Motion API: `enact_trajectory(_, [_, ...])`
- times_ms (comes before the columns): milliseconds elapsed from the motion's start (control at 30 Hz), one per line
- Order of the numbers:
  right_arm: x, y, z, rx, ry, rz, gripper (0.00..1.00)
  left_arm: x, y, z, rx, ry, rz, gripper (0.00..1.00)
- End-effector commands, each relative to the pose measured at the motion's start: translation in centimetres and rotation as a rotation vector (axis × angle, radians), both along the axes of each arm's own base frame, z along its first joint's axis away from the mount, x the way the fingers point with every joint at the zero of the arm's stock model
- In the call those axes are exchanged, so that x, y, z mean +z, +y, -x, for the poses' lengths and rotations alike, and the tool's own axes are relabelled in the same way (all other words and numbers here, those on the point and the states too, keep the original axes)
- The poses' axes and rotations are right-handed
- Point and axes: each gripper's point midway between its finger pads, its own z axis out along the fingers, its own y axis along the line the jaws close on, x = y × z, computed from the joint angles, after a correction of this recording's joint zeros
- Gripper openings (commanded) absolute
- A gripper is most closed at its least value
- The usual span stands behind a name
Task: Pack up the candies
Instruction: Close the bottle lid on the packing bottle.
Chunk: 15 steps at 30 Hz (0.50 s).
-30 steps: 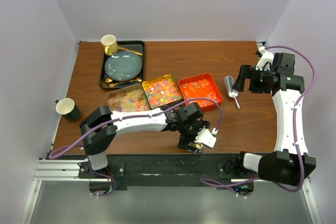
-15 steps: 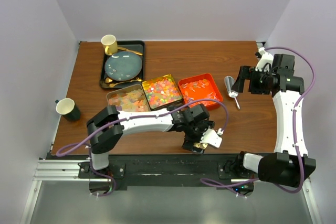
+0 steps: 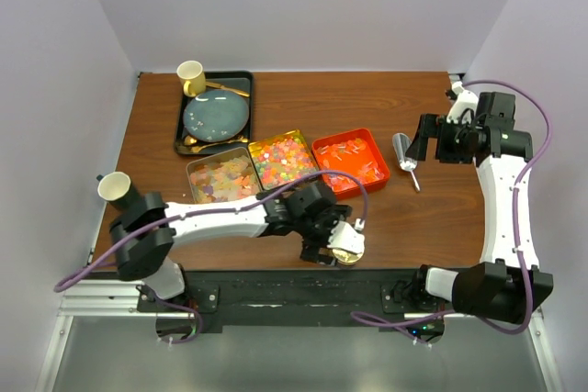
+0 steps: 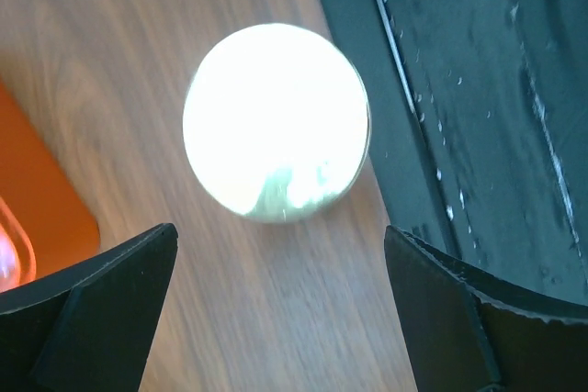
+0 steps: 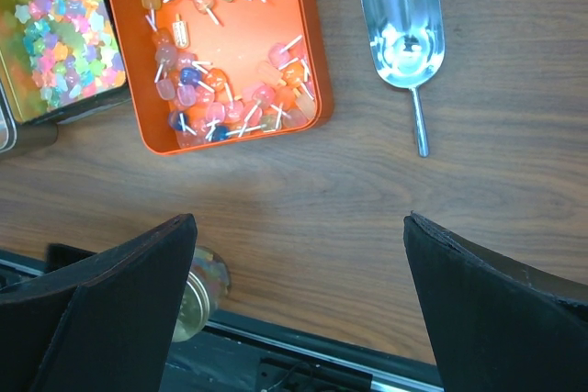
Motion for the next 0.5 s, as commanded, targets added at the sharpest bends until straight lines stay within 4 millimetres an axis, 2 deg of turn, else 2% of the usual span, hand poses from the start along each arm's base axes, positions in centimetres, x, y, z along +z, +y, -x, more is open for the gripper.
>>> enact_trajectory(0, [1.1,-0.2,-0.4,0.023,-0.028,0.019,0.99,1.8,0.5,-0.8,0.080,-0.038,0.143,1.00])
enact_trajectory(33, [1.1,-0.1,-0.4,0.035,-0.026,0.019,0.99,0.1,1.9,-0.8,0.127,-0.032,0.120,1.00])
enact_trajectory(67, [1.0,-0.1,-0.4,0.061,-0.030,0.028,0.99,2.0,1.3,-1.4,0.174,-0.050,0.219,1.00])
enact_trajectory(100, [1.2,0.5,-0.3,0.100,-0.040,0.010,0.99,2.7,1.1,-1.4,0.244,-0.006,0.287,1.00])
enact_trajectory(133, [1.2,1.2,0.1,0.149,-0.043,-0.006,0.99,1.0,2.4,-1.1,0.288,0.012,0.285,1.00])
enact_trajectory(167, [1.8,1.9,0.8,0.286,-0.099,0.025,0.99,3.5,1.5,-1.4,0.307,0.002,0.423,1.00])
enact_trajectory(200, [2.5,3.2,1.5,0.379,-0.155,0.002,0.99,1.6,2.6,-0.6,0.346,0.054,0.426,1.00])
enact_trajectory(233, [1.7,3.6,2.4,0.447,-0.171,0.018,0.99,1.6,2.8,-0.8,0.372,0.053,0.464,1.00])
enact_trajectory(267, [2.1,3.6,3.1,0.505,-0.244,0.085,0.99,3.3,2.1,-1.2,0.381,0.039,0.585,1.00])
enact_trajectory(300, [1.6,3.5,3.4,0.519,-0.255,0.109,0.99,1.6,3.2,-0.9,0.407,0.057,0.586,1.00])
enact_trajectory(333, [0.2,3.1,3.9,0.527,-0.225,0.137,0.99,1.7,3.4,-0.9,0.408,0.046,0.623,1.00])
enact_trajectory(467, [-2.2,2.3,5.0,0.586,-0.109,0.162,0.99,1.9,2.1,-1.3,0.386,0.025,0.708,1.00])
